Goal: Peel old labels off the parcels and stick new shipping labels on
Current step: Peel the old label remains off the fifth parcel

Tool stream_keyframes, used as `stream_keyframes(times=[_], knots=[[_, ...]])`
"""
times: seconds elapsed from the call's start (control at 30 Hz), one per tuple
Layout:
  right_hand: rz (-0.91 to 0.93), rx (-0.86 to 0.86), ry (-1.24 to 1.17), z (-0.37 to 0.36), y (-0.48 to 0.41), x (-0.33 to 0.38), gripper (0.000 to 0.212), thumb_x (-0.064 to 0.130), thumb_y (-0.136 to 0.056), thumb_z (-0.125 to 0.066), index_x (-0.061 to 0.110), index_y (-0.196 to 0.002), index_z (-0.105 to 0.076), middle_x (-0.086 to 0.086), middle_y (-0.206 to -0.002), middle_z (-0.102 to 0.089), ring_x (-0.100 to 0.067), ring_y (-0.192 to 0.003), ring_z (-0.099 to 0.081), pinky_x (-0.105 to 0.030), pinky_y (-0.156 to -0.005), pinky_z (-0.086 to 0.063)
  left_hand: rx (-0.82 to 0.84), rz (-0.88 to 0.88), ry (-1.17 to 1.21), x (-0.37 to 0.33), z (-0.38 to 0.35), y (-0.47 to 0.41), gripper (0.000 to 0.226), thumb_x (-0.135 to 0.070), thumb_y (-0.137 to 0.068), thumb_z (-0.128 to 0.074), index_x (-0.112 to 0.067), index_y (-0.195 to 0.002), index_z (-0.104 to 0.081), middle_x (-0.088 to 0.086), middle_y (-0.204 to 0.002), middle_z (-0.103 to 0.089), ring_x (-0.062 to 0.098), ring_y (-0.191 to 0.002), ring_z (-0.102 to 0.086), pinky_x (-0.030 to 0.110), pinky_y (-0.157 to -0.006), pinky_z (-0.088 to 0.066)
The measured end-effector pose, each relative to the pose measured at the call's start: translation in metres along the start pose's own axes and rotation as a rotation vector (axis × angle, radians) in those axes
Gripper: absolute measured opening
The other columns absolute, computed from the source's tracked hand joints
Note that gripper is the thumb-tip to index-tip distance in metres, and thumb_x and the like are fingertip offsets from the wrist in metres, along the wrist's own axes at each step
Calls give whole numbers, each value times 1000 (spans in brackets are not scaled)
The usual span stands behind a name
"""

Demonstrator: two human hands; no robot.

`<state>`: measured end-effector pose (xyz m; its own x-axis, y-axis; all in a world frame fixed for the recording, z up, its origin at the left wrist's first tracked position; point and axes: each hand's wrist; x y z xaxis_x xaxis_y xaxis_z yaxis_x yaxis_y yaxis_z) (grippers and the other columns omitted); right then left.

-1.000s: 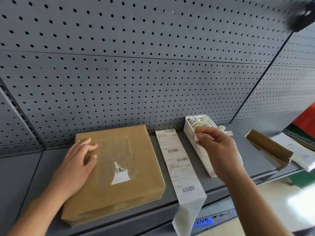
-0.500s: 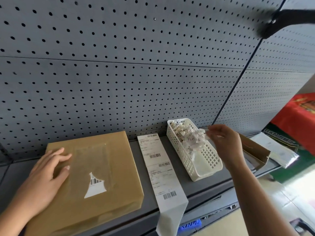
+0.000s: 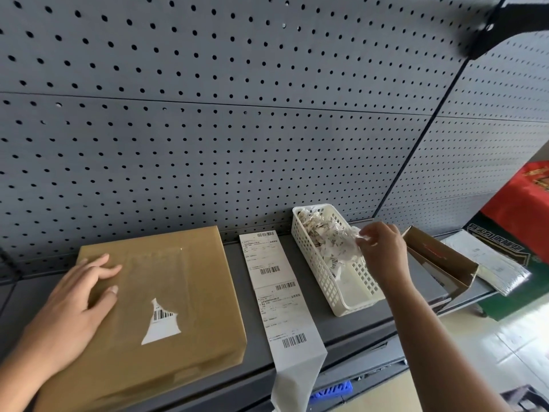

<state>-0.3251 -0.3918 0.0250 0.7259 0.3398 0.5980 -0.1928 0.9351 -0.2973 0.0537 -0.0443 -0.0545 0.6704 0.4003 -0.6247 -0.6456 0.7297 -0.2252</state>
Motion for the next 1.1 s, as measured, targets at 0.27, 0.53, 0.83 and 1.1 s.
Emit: stream_keyframes(times=[0.27,0.53,0.83,1.1], knots=[[27,-50,90,-4,7,0,12,21,-94,-66,18,-100,-75,-2,-108,-57,-24,-107,-53,-33,-84,-40,0,11,4,-3,1,2,37,-29,-96,-57,-60,-114,-49,-21,-156,-37,8,-151,-22,54,-121,-24],[177,-110,-20,-2,13,32,13,20,-95,-62,21,-103,-73,5,-106,-62,-22,-103,-56,-33,-79,-44,34,18,6,-12,6,3,27,-45,-92,-47,-61,-114,-46,-34,-153,-30,3,-150,-17,51,-121,-22],[296,-18,-81,-17,31,74,16,15,-94,-61,22,-102,-71,12,-101,-60,-17,-98,-56,-32,-81,-43,89,80,-33,-24,11,6,40,-44,-98,-46,-34,-136,-52,-21,-160,-27,0,-150,-11,47,-123,-19],[475,138,-170,-45,61,126,16,9,-92,-61,22,-100,-66,17,-91,-61,-13,-91,-55,-28,-78,-44,113,117,-19,-30,13,8,36,-43,-103,-44,-39,-139,-48,-28,-159,-20,-6,-148,-4,50,-121,-25]])
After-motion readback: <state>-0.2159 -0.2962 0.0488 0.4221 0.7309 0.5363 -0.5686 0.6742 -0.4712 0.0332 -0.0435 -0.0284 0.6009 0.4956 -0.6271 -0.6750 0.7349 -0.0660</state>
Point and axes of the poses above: each hand's wrist, its own y-axis away from the middle knuckle, its own z-axis out of the back of the hand, x = y × z
